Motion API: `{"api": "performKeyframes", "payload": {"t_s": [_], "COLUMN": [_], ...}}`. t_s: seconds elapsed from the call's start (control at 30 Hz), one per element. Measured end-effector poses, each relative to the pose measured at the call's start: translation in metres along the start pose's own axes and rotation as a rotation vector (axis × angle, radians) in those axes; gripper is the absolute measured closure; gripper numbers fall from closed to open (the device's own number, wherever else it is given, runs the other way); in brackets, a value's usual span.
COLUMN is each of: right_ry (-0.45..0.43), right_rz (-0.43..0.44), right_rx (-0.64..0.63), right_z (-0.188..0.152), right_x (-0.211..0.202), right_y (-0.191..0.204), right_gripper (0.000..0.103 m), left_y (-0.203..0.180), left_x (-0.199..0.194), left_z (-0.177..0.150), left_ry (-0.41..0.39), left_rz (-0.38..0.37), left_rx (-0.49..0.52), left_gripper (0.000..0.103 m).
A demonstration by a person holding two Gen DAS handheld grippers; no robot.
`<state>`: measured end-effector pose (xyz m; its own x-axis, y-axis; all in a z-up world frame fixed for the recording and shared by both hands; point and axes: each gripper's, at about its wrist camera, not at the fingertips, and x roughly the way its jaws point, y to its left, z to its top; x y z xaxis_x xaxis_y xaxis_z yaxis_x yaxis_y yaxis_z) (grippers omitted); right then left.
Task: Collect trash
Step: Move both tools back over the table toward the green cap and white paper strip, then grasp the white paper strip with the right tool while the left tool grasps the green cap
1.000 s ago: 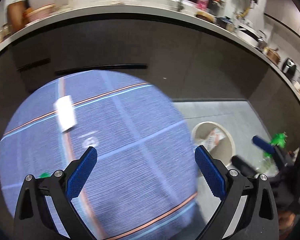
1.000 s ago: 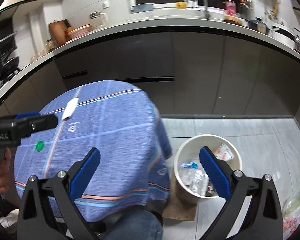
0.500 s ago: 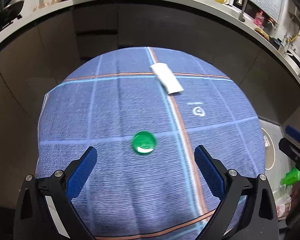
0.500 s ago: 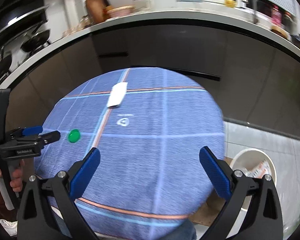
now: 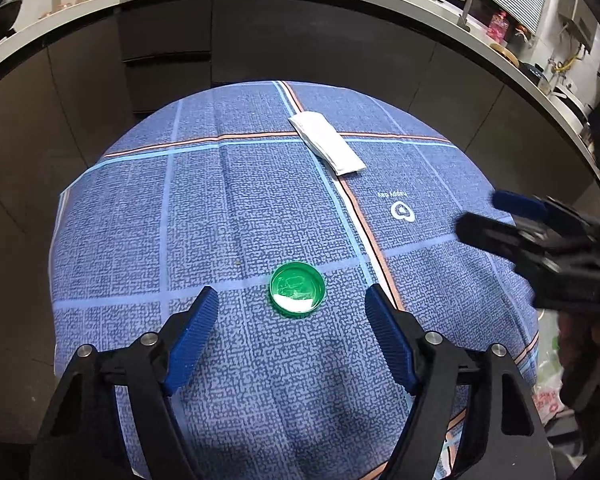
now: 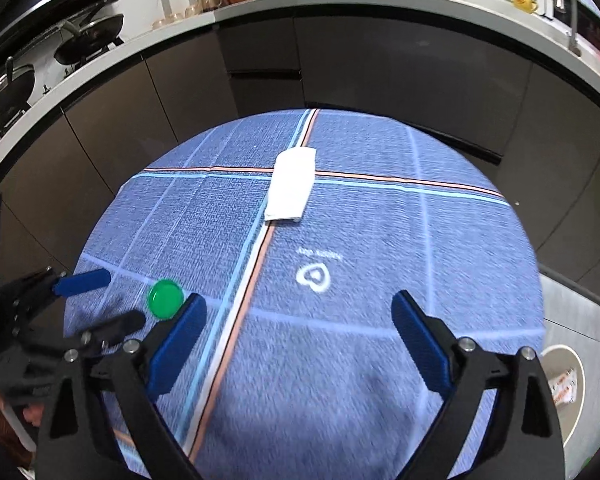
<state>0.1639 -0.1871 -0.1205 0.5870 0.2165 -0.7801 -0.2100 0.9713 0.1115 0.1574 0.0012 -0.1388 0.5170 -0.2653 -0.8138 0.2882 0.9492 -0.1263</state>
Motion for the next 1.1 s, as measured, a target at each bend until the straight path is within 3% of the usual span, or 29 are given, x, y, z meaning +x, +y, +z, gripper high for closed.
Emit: {"api": "performKeyframes", "payload": {"t_s": [0.37, 0.53, 0.83, 1.1], "right_ry": [0.077, 0.085, 0.091, 0.091], "right_rz": [-0.001, -0.003, -0.021, -0.049], "right_rx": [-0.032, -0.023, -0.037, -0.038], "right_z": [0.044, 0.056, 0.070, 0.075], "right_x": [0.073, 0.093, 0.115, 0.129], "right_y": [0.016, 0.017, 0.023, 0.024], "right_gripper": [0.033, 0.034, 0.044, 0.049], "left_y": [0.003, 0.000, 0.005, 0.010], "left_x": [0.016, 0.022, 0.040, 0.042], "left_z": [0.006, 0.009, 0.007, 0.007], "left_ry": [0.027, 0.041, 0.096, 0.100], "left_rz": [-0.014, -0.036, -0.039, -0.032], "left_rx": [0.021, 0.051, 0.065, 0.042], "left_gripper": [0.035, 0.035, 0.051, 0.051]}}
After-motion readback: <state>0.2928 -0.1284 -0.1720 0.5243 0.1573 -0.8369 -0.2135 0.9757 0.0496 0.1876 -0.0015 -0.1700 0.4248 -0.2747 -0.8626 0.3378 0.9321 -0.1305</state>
